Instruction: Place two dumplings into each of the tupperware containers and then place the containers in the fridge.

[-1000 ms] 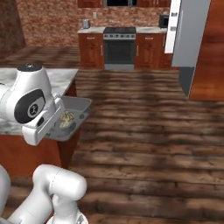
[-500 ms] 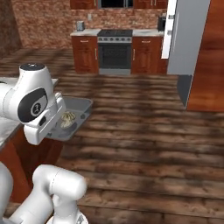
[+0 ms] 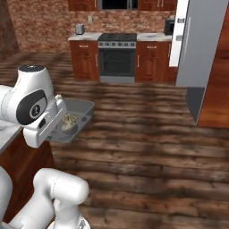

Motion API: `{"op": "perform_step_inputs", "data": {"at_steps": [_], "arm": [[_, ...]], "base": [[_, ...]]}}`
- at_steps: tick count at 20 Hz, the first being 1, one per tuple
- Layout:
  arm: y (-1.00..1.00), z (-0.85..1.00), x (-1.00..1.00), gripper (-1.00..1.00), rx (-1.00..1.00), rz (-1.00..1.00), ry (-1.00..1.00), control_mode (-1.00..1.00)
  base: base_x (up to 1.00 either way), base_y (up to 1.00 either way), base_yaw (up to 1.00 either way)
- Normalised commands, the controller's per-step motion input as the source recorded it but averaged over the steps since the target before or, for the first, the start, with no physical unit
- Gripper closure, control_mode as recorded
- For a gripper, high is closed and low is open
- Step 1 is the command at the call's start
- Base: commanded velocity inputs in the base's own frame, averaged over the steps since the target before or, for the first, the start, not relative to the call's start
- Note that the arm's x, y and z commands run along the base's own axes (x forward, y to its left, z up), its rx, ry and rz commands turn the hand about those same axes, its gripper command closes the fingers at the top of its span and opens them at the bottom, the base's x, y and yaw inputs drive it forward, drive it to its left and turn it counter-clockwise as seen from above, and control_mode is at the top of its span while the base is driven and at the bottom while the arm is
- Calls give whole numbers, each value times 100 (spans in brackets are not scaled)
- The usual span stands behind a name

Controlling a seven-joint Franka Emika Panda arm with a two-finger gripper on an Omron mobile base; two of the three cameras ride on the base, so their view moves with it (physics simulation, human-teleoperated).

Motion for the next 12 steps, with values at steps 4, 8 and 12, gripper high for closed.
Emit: {"op": "perform_step_inputs", "data": {"at_steps": [4, 8, 12], "arm": [[0, 0, 0, 100, 0, 0, 0, 100], [0, 0, 0, 100, 0, 0, 0, 100], [0, 0, 0, 100, 0, 0, 0, 100]], "base": [[100, 0, 0], [100, -9, 1], [100, -13, 1]]}}
